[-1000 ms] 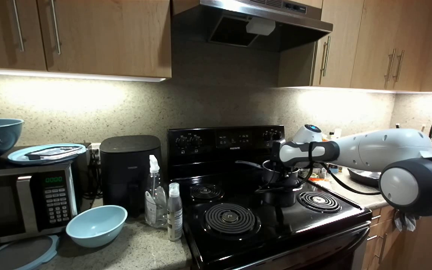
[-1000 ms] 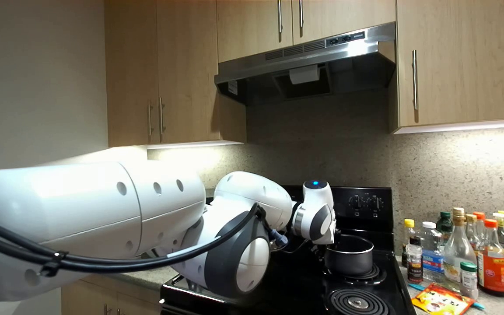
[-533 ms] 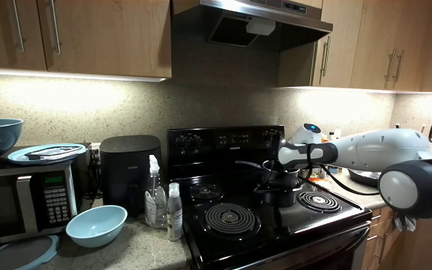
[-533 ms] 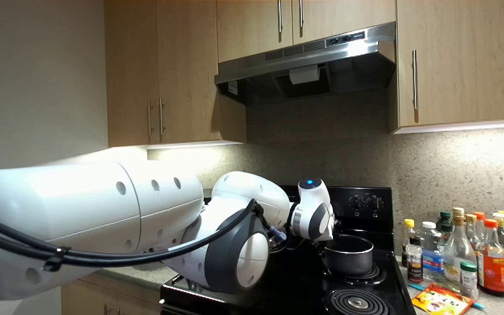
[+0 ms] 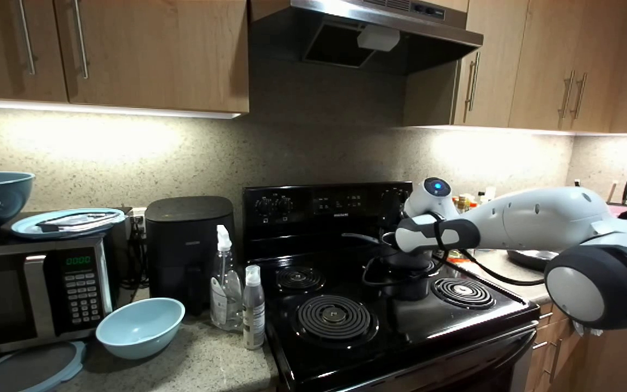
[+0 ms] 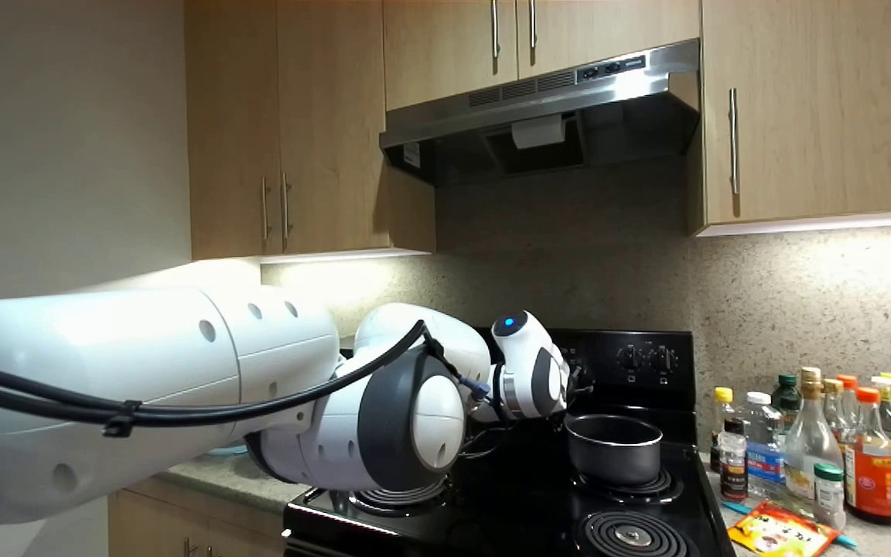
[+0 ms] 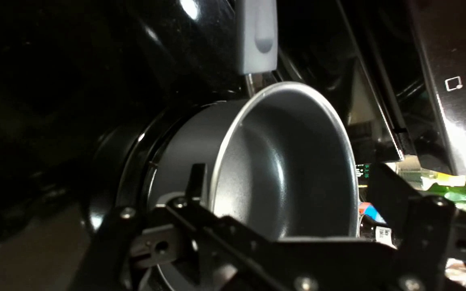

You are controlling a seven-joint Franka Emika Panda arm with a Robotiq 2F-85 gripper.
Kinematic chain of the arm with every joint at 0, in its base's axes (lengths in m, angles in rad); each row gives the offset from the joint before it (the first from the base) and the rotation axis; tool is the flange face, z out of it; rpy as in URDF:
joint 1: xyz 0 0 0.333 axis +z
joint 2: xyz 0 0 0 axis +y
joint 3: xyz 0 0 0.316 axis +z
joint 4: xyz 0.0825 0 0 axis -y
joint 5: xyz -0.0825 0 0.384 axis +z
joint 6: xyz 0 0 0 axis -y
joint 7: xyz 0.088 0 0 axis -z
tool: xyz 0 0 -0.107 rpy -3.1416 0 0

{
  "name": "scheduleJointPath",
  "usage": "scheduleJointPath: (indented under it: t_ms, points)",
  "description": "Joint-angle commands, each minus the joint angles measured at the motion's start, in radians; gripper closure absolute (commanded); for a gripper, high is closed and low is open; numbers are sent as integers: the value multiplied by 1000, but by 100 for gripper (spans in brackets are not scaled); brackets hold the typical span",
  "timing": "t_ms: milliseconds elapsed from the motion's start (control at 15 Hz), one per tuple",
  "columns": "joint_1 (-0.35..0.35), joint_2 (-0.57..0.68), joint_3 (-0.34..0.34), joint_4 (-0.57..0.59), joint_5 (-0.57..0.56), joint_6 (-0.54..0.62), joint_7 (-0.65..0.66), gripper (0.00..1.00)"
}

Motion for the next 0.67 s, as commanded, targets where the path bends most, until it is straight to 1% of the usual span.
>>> scheduleJointPath:
  t_ms: [0, 267, 467, 533, 600]
  points:
    - [27, 0, -83, -28, -28, 73, 120, 0]
    - [45, 0, -148, -52, -27, 162, 161, 0]
    - [63, 1, -219, -58, -25, 205, 208, 0]
    - [66, 1, -226, -52, -18, 185, 199, 0]
    - [63, -6, -173, -49, -12, 153, 102, 0]
